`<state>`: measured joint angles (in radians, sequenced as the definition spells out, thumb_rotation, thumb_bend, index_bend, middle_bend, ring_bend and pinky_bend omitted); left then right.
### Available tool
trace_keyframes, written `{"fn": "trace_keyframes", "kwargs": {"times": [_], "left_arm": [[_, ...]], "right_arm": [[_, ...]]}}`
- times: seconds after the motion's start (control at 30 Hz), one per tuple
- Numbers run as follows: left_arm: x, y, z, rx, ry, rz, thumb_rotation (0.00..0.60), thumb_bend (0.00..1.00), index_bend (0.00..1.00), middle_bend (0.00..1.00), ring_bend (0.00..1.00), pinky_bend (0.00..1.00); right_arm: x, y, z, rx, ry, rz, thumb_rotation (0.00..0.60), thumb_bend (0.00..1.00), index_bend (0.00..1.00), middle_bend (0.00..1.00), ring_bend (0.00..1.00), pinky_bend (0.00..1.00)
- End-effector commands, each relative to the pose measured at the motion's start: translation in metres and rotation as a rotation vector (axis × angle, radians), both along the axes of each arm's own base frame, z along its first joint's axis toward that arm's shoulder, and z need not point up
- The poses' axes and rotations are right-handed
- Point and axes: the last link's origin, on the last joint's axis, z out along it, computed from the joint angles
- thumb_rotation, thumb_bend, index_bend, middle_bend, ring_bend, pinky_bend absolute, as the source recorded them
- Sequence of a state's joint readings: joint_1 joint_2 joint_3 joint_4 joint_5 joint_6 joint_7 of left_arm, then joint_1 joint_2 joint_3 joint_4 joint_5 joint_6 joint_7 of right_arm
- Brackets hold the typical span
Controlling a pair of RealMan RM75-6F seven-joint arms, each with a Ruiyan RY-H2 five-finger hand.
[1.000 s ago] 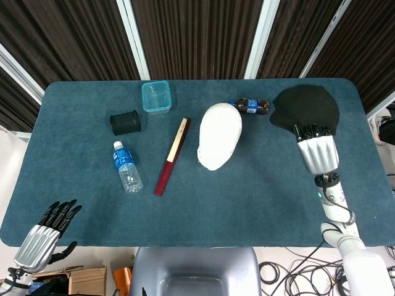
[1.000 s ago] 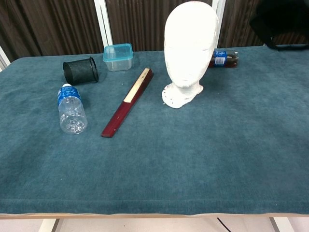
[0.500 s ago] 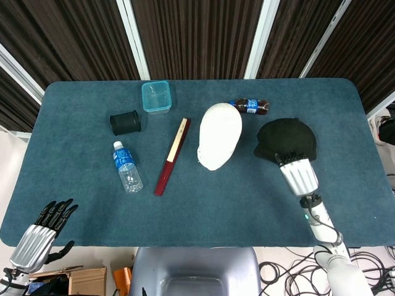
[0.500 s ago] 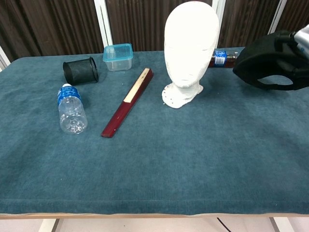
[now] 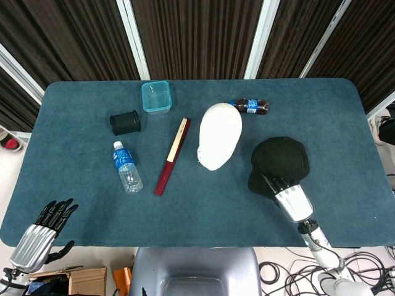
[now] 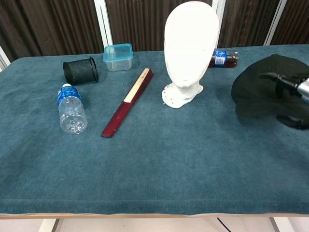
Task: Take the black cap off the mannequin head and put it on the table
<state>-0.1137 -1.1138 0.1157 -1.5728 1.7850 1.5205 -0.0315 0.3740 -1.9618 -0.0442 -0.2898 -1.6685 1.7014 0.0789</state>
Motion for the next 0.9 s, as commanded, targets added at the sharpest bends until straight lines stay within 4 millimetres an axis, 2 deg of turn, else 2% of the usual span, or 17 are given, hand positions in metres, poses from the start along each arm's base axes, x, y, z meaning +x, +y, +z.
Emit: {"fn": "trace_keyframes", "kwargs": {"times": [0.03, 0.13, 0.27, 0.37, 0.47, 0.57, 0.7, 0.83, 0.9], "left_arm": [[0.000, 0.000, 0.000, -0.001, 0.000, -0.001, 0.600, 0.31, 0.00, 0.02, 0.06, 0.07], [0.000, 0.000, -0.001, -0.004, 0.003, 0.000, 0.600, 0.31, 0.00, 0.02, 0.06, 0.07], [0.000, 0.001, -0.002, -0.006, 0.006, 0.001, 0.600, 0.31, 0.00, 0.02, 0.06, 0.07], [0.000, 0.001, -0.003, -0.011, 0.008, 0.001, 0.600, 0.31, 0.00, 0.02, 0.06, 0.07], [0.001, 0.000, -0.005, -0.013, 0.012, -0.002, 0.600, 0.31, 0.00, 0.02, 0.06, 0.07], [0.003, -0.002, -0.006, -0.015, 0.012, -0.011, 0.600, 0.31, 0.00, 0.02, 0.06, 0.07], [0.003, -0.003, -0.005, -0.007, 0.011, -0.014, 0.600, 0.31, 0.00, 0.02, 0.06, 0.07], [0.003, -0.003, -0.005, -0.008, 0.011, -0.013, 0.600, 0.31, 0.00, 0.02, 0.06, 0.07], [0.003, -0.003, -0.005, -0.006, 0.011, -0.012, 0.600, 0.31, 0.00, 0.02, 0.06, 0.07]], "right_arm": [[-0.012, 0.012, -0.004, 0.078, -0.017, -0.060, 0.600, 0.07, 0.01, 0.34, 0.33, 0.68], [-0.026, 0.030, -0.003, 0.179, -0.026, -0.129, 0.600, 0.01, 0.00, 0.19, 0.17, 0.51], [-0.023, 0.053, 0.010, 0.277, -0.020, -0.178, 0.596, 0.00, 0.00, 0.06, 0.03, 0.34], [-0.020, 0.071, 0.021, 0.361, 0.054, -0.247, 0.583, 0.00, 0.00, 0.01, 0.00, 0.24], [-0.017, 0.086, 0.030, 0.451, 0.161, -0.323, 0.582, 0.00, 0.00, 0.00, 0.00, 0.12], [-0.005, 0.094, 0.040, 0.430, 0.123, -0.317, 0.584, 0.00, 0.00, 0.00, 0.00, 0.09], [0.005, 0.101, 0.070, 0.326, -0.036, -0.322, 0.595, 0.00, 0.00, 0.00, 0.00, 0.09], [0.002, 0.111, 0.104, 0.232, -0.125, -0.421, 0.600, 0.00, 0.00, 0.00, 0.00, 0.04], [-0.004, 0.121, 0.120, 0.197, -0.136, -0.531, 0.600, 0.00, 0.00, 0.00, 0.00, 0.02]]}}
